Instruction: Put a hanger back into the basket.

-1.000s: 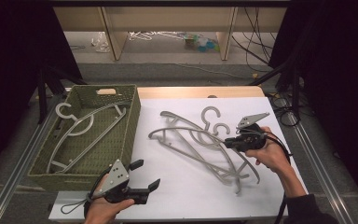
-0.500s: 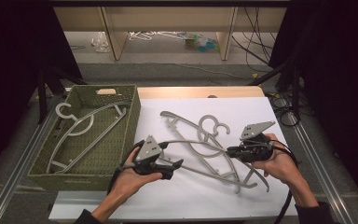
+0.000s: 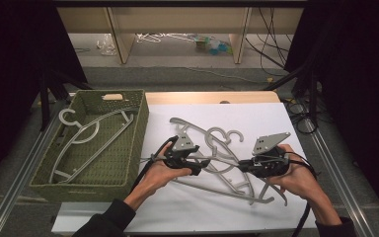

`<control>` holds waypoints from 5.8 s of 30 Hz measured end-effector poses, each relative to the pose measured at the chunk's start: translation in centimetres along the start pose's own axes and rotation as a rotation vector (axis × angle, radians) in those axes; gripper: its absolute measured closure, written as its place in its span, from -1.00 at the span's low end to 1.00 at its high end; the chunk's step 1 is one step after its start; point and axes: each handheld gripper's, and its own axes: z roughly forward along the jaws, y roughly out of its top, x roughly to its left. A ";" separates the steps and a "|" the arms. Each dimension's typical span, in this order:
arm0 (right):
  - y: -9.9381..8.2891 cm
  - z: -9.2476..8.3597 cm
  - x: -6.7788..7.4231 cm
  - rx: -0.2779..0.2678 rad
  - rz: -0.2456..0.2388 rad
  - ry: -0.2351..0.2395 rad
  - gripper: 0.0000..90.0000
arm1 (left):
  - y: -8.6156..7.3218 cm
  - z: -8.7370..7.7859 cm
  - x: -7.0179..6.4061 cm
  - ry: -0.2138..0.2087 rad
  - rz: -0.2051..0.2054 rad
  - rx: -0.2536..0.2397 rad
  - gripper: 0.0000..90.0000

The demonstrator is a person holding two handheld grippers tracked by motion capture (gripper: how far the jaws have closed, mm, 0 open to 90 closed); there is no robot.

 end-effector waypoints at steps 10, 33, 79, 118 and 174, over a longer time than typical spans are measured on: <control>0.1 0.1 0.3 0.015 -0.036 -0.010 0.83 | 0.7 0.7 0.4 -0.103 0.112 0.089 0.39; 1.5 -1.9 0.4 -0.074 -0.012 -0.201 0.12 | 2.3 -1.5 -0.5 -0.100 0.217 0.297 0.82; -2.6 1.0 2.8 -0.070 0.167 -0.102 -0.25 | 3.6 -24.4 14.6 0.491 -0.145 0.051 0.82; -2.9 1.6 2.5 -0.063 0.203 -0.096 -0.43 | -6.7 -23.7 20.2 0.641 -0.124 0.326 0.81; -4.3 2.6 1.1 -0.076 0.260 -0.145 -0.42 | -5.4 -22.8 7.5 0.515 -0.226 -0.027 -0.35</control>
